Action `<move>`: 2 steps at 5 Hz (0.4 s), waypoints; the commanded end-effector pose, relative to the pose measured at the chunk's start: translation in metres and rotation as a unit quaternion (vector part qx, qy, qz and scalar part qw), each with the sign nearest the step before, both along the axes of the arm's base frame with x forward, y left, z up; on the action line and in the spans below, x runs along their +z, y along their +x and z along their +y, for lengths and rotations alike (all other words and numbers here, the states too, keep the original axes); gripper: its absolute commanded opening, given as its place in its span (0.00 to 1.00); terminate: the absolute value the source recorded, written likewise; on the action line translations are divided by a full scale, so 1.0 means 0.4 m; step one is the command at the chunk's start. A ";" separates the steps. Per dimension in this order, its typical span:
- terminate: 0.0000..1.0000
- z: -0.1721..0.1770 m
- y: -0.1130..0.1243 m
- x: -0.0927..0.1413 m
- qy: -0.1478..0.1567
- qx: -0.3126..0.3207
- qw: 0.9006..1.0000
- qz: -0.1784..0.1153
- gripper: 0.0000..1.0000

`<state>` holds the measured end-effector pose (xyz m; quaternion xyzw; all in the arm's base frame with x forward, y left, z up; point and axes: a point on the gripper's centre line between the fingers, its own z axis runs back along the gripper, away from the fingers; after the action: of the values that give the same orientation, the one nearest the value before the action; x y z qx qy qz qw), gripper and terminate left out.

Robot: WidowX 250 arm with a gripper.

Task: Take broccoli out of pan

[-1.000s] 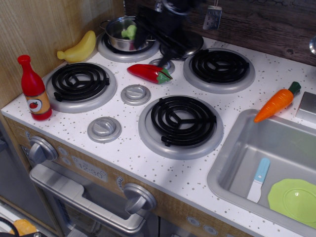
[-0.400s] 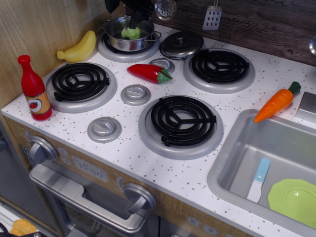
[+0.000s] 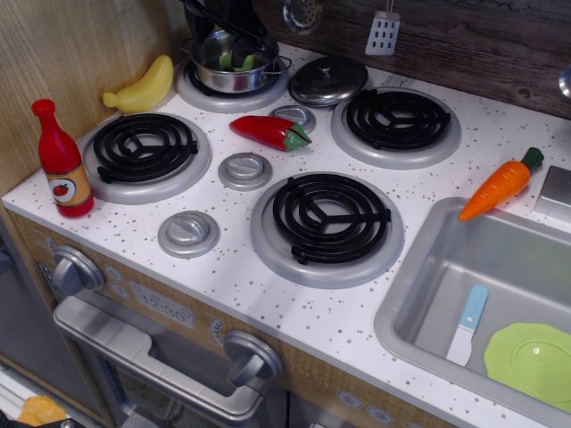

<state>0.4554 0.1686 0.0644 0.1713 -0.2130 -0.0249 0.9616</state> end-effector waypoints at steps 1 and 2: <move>0.00 0.029 0.042 0.054 0.007 -0.021 0.999 -0.041 1.00; 0.00 0.029 0.062 0.041 0.004 -0.031 0.998 -0.047 1.00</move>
<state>0.4739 0.1739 0.0441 0.1456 -0.2284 -0.0466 0.9615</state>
